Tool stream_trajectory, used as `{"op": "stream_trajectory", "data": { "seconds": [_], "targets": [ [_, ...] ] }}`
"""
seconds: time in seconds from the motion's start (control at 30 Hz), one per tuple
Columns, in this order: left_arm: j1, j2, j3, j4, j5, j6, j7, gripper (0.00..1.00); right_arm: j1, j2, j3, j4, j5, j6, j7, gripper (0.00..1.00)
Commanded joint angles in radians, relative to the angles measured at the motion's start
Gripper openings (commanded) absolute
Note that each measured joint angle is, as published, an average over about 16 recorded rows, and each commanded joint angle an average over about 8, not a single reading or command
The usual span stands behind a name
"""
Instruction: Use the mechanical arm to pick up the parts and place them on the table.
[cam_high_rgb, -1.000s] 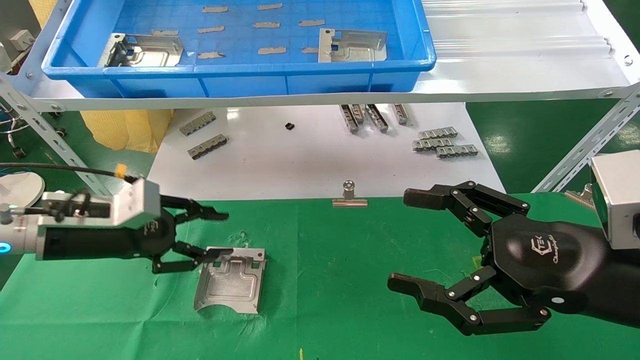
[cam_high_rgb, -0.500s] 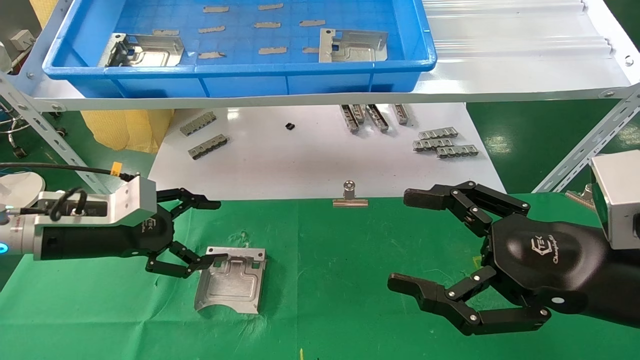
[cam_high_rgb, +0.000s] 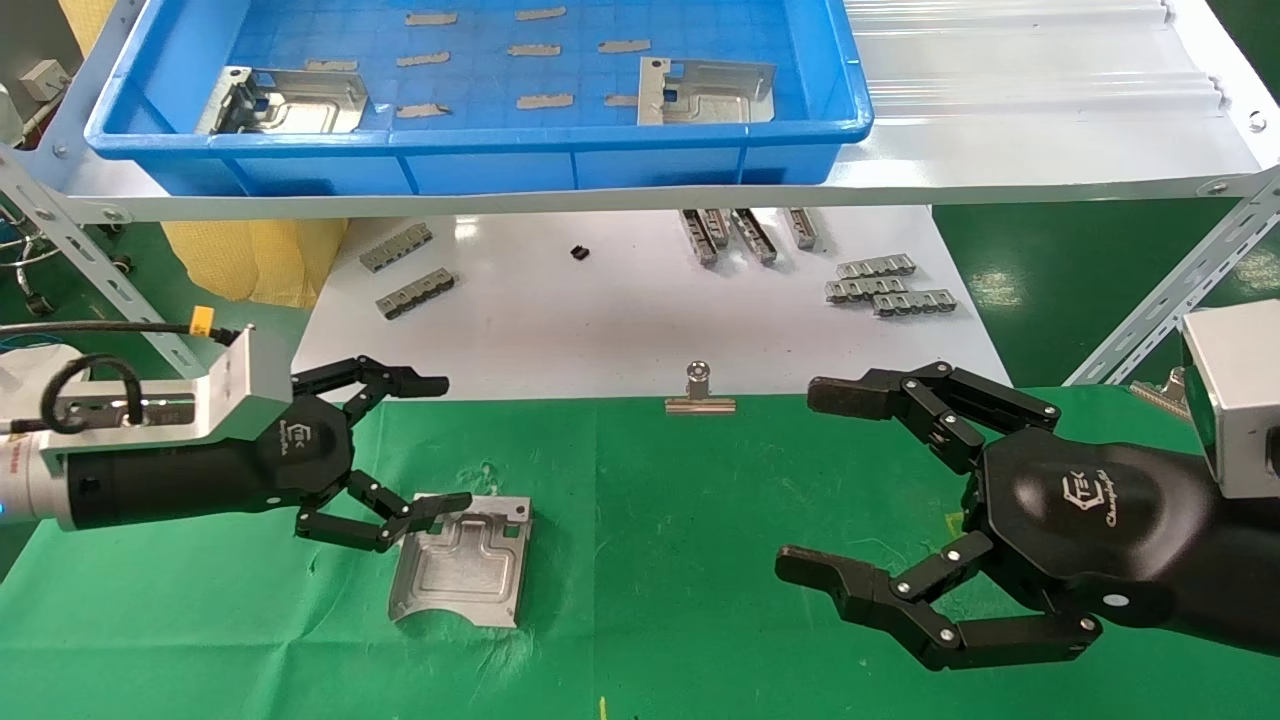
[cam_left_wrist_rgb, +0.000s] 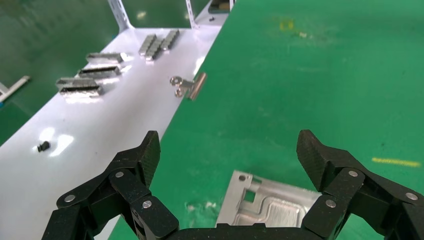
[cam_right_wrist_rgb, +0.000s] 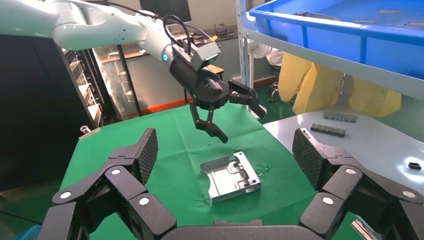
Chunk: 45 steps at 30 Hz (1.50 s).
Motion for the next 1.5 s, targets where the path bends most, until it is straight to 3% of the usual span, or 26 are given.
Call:
{"op": "stream_trajectory", "data": {
  "seconds": [0.03, 1.5],
  "targets": [
    [0.022, -0.012, -0.016, -0.042, -0.015, -0.003, -0.026, 1.00, 0.000, 0.000, 0.000, 0.000, 0.000, 0.000, 0.000, 1.00],
    [0.484, -0.272, -0.359, -0.949, -0.336, -0.077, -0.587, 1.00, 0.000, 0.000, 0.000, 0.000, 0.000, 0.000, 0.000, 1.00]
  ]
}}
